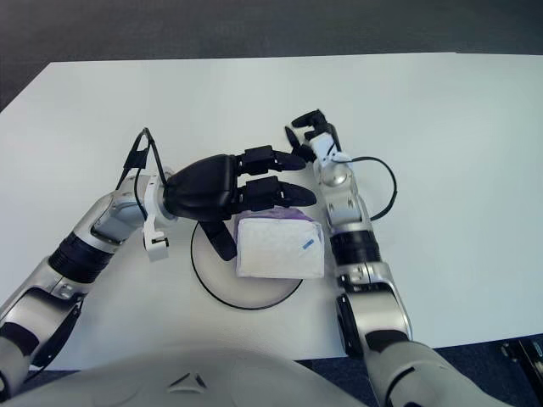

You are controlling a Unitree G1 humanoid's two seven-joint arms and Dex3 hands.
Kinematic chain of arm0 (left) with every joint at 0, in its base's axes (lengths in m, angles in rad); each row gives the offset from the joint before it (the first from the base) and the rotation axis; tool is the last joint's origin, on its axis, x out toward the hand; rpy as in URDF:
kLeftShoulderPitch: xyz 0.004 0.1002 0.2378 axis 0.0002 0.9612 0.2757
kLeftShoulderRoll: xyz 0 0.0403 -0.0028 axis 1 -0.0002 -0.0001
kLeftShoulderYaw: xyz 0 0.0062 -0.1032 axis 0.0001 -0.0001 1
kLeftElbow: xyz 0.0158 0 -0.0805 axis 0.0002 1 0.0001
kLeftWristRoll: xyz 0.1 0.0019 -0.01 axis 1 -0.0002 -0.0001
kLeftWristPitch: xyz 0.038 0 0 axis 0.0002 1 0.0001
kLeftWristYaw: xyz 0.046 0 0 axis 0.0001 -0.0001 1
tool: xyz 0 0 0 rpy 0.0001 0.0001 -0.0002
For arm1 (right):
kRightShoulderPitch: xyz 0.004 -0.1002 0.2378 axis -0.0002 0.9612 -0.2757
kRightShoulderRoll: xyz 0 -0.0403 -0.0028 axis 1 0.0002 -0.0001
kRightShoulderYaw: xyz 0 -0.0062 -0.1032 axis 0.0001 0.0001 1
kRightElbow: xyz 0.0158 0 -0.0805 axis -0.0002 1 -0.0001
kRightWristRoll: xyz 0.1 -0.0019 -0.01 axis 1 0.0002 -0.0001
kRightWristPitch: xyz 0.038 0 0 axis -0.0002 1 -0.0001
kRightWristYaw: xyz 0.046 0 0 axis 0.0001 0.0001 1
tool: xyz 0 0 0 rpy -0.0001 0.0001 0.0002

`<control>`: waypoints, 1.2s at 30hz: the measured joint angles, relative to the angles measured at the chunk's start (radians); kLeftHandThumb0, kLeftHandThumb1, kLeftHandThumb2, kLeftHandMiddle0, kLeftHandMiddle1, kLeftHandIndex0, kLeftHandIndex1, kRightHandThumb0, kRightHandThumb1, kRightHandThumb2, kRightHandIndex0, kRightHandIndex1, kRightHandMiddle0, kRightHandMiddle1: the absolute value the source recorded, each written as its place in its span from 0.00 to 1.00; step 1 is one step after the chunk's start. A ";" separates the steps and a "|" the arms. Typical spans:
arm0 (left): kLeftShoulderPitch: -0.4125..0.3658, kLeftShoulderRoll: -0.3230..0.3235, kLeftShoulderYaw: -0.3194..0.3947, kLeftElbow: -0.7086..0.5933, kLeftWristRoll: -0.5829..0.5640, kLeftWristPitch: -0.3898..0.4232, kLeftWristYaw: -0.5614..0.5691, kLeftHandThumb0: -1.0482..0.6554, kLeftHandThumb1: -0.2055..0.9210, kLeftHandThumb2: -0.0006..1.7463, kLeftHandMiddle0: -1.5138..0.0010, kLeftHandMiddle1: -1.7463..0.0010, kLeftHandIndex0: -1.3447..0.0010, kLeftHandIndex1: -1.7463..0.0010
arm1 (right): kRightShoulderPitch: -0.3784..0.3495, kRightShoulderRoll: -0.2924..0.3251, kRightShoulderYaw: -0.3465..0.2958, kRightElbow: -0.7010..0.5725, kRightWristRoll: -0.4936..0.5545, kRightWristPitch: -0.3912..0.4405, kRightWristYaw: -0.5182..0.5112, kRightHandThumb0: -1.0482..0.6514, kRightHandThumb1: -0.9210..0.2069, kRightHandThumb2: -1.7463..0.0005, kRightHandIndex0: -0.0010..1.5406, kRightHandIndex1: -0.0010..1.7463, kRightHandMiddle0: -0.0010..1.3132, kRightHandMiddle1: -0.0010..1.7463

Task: Put the tissue paper into the plate.

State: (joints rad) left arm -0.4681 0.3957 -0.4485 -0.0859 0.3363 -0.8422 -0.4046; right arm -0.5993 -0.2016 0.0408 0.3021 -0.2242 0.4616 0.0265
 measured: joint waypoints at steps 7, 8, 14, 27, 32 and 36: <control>-0.002 0.024 -0.006 -0.020 -0.105 0.053 -0.085 0.00 1.00 0.59 1.00 1.00 1.00 0.87 | 0.089 0.159 -0.102 -0.120 0.002 0.115 -0.230 0.18 0.00 0.43 0.04 0.16 0.00 0.32; -0.003 0.026 -0.006 -0.022 -0.110 0.056 -0.091 0.00 1.00 0.59 1.00 1.00 1.00 0.87 | 0.086 0.187 -0.134 -0.121 0.014 0.114 -0.267 0.18 0.00 0.43 0.05 0.17 0.00 0.34; -0.003 0.024 -0.007 -0.037 -0.135 0.078 -0.122 0.00 1.00 0.58 1.00 1.00 1.00 0.90 | 0.126 0.162 -0.012 0.014 -0.119 -0.095 -0.423 0.55 0.47 0.28 0.33 0.88 0.34 0.86; -0.002 0.033 -0.007 -0.037 -0.178 0.089 -0.176 0.00 1.00 0.57 1.00 1.00 1.00 0.88 | 0.238 0.055 0.132 -0.023 -0.163 -0.315 -0.305 0.26 0.07 0.43 0.11 0.47 0.04 0.41; -0.002 0.041 -0.004 -0.040 -0.195 0.127 -0.194 0.00 1.00 0.57 1.00 1.00 1.00 0.82 | 0.279 0.048 0.069 -0.096 -0.014 -0.314 -0.146 0.20 0.01 0.47 0.03 0.45 0.01 0.50; -0.002 0.074 0.049 -0.082 -0.168 0.197 -0.208 0.00 1.00 0.57 1.00 1.00 1.00 0.77 | 0.254 0.040 -0.049 -0.020 0.179 -0.365 -0.004 0.38 0.00 0.67 0.28 0.93 0.13 0.93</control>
State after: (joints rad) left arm -0.4698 0.4699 -0.4000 -0.1680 0.1685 -0.6449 -0.6125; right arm -0.3456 -0.1614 -0.0078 0.2821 -0.0453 0.0961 0.0226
